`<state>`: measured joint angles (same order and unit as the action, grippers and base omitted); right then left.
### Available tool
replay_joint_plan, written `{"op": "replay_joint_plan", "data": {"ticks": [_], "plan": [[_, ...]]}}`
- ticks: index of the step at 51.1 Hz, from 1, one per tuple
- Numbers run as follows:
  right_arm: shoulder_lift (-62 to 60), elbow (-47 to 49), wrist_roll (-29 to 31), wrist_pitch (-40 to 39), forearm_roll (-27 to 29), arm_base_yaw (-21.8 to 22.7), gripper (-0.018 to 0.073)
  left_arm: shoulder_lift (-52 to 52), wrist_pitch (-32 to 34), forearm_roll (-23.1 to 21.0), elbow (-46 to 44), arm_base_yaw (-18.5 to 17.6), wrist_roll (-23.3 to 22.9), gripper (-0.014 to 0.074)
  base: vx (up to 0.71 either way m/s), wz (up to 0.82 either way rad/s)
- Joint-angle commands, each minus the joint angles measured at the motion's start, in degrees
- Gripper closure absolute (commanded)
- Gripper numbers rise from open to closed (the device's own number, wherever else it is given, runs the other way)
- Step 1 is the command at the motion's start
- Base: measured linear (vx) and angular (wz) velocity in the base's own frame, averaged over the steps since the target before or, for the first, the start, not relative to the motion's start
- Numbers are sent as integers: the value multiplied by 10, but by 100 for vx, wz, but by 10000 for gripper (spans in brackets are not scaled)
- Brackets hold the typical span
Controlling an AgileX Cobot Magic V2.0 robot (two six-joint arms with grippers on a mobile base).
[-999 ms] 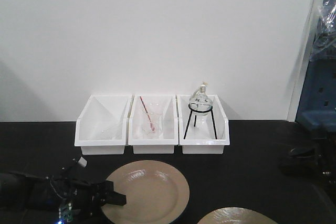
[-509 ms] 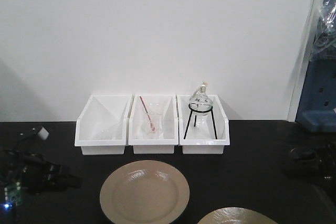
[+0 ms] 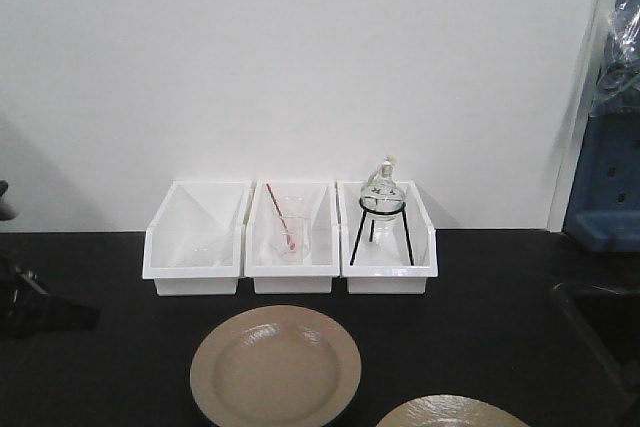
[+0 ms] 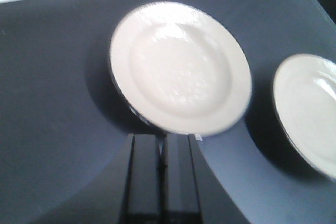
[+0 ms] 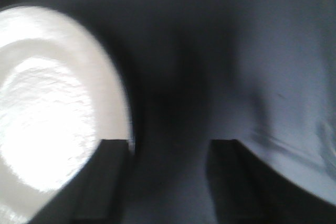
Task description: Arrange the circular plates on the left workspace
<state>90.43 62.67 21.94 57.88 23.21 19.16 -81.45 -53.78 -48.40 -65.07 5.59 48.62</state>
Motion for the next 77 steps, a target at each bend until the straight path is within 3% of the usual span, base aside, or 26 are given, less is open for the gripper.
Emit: {"op": "replay_joint_plan", "data": {"ticks": [1,8,15,21,41,47,55,68,77], "plan": [[-4,17,-43,-12,-6,2,56,50,23,-28,34,1,7,600,0,0],[55,17,-27,7,37,2,59,94,69,-30,120,1,31,600,0,0],[109,17,44,41,130,2,73,128,100,-33,165,1,33,600,0,0],[137,17,86,50,203,2,87,145,105,-33,170,1,33,600,0,0],[221,17,165,77,321,-13,113,151,105,-33,170,1,33,600,0,0],[232,17,171,70,327,-28,221,151,105,-33,170,1,33,600,0,0],[231,17,173,70,334,-30,572,151,105,-33,170,1,33,600,0,0],[175,19,149,73,336,39,567,151,105,-32,170,1,33,600,0,0],[119,19,153,73,434,65,566,151,105,-32,170,1,33,600,0,0]]}}
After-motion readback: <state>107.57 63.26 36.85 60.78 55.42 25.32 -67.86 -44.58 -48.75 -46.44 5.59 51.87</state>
